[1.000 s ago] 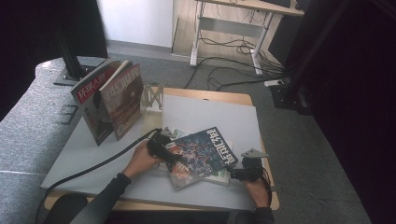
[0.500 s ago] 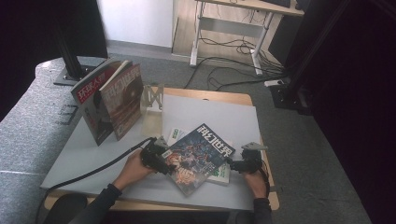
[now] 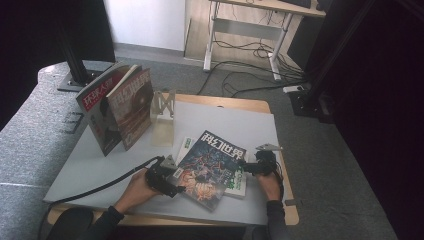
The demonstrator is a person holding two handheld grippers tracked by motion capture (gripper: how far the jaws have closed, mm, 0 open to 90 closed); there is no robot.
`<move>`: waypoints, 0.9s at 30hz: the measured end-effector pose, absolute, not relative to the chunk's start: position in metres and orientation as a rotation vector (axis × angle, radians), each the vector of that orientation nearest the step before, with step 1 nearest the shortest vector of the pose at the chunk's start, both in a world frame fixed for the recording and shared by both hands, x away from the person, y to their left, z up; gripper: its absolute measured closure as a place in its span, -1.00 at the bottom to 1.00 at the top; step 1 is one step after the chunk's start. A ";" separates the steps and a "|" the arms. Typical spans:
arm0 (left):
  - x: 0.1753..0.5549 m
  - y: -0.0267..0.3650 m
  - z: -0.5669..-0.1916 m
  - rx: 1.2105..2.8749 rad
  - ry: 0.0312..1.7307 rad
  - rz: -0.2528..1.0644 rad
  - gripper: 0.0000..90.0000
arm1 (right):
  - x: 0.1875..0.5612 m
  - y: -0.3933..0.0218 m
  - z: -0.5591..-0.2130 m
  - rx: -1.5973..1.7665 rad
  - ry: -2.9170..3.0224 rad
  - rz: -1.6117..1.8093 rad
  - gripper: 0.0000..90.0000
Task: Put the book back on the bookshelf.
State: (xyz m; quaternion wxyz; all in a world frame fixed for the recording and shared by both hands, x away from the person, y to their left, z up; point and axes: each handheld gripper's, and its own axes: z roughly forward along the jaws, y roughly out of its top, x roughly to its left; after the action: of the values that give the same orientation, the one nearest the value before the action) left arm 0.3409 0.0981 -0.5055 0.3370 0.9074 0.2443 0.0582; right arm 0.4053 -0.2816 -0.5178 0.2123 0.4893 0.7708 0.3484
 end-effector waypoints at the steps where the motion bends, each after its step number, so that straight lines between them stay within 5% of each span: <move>1: 0.339 0.097 -0.506 2.365 0.637 0.161 -0.72 | 0.407 -0.281 -0.518 1.361 2.141 0.970 -0.82; 9: 0.336 0.099 -0.507 2.371 0.611 0.193 -0.68 | 0.418 -0.280 -0.518 1.350 2.166 1.018 -0.69; 27: 0.345 0.103 -0.513 2.341 0.650 0.107 -0.81 | 0.443 -0.279 -0.530 1.335 2.347 1.283 -0.88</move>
State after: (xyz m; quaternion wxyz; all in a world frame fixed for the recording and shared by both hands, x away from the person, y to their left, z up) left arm 0.3453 0.1026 -0.5128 0.3473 0.9027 0.2505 0.0411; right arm 0.4430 -0.2794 -0.5299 0.0758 0.4453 0.7828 0.4280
